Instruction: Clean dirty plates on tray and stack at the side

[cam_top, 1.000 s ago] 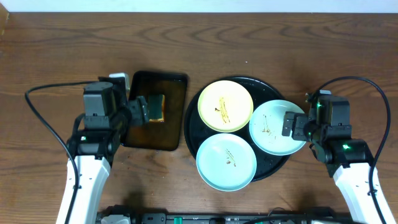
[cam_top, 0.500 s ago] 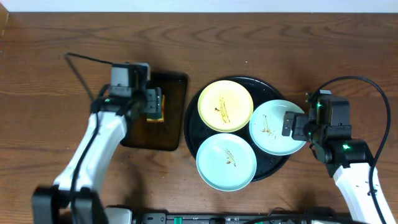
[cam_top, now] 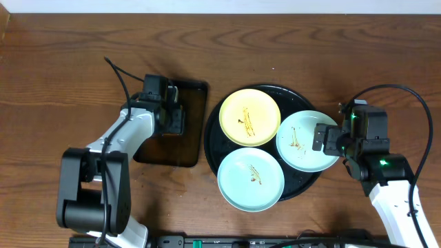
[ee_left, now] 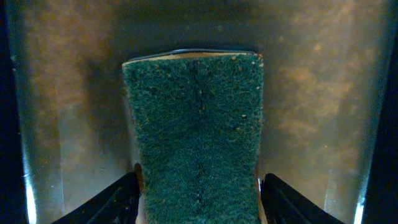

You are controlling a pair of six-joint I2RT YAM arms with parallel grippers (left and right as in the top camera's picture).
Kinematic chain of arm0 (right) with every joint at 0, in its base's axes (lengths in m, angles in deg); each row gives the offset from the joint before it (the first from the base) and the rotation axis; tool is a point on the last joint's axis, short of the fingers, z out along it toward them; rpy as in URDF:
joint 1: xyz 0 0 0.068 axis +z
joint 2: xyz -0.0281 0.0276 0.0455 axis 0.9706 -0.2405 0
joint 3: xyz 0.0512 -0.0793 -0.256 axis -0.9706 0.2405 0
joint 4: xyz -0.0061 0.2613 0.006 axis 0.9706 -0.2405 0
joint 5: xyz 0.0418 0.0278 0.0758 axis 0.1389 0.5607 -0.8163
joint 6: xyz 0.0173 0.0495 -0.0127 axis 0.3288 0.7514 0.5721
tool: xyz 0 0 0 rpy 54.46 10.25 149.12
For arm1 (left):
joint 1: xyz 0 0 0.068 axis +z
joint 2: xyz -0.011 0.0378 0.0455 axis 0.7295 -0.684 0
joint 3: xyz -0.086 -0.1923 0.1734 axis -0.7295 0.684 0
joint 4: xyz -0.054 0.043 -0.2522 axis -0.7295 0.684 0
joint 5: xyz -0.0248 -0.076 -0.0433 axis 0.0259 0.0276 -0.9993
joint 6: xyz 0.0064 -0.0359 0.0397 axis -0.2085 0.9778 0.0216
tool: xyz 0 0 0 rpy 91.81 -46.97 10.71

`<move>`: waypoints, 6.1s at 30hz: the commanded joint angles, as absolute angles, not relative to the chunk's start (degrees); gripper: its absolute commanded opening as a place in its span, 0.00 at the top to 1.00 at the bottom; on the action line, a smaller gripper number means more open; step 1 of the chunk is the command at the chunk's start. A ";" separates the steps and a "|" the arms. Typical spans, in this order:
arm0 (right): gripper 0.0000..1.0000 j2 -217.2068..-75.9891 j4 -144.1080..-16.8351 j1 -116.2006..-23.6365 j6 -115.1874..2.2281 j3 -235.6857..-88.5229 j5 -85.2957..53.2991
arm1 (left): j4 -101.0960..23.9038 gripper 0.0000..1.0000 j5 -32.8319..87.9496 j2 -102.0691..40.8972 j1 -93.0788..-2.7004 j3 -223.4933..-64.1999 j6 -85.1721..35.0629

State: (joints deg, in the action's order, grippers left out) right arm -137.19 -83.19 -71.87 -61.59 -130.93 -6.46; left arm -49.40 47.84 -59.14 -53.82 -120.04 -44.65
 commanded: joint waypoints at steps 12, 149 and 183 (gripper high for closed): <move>0.01 -136.86 -83.13 -71.24 -61.20 -132.30 -6.26 | -52.62 0.38 48.19 -59.43 -53.95 -121.07 -43.69; 0.99 -162.00 -77.93 -84.57 -65.09 -132.30 -14.26 | -40.33 0.93 38.97 -43.27 -54.33 -119.74 -31.67; 0.98 -162.00 -78.10 -84.57 -65.07 -132.30 -14.26 | -34.04 0.93 39.32 -62.29 -84.31 -149.07 -32.04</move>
State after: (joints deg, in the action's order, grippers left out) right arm -160.97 -77.93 -84.27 -64.96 -131.76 -15.05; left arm -32.55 39.84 -58.92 -80.88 -147.89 -31.49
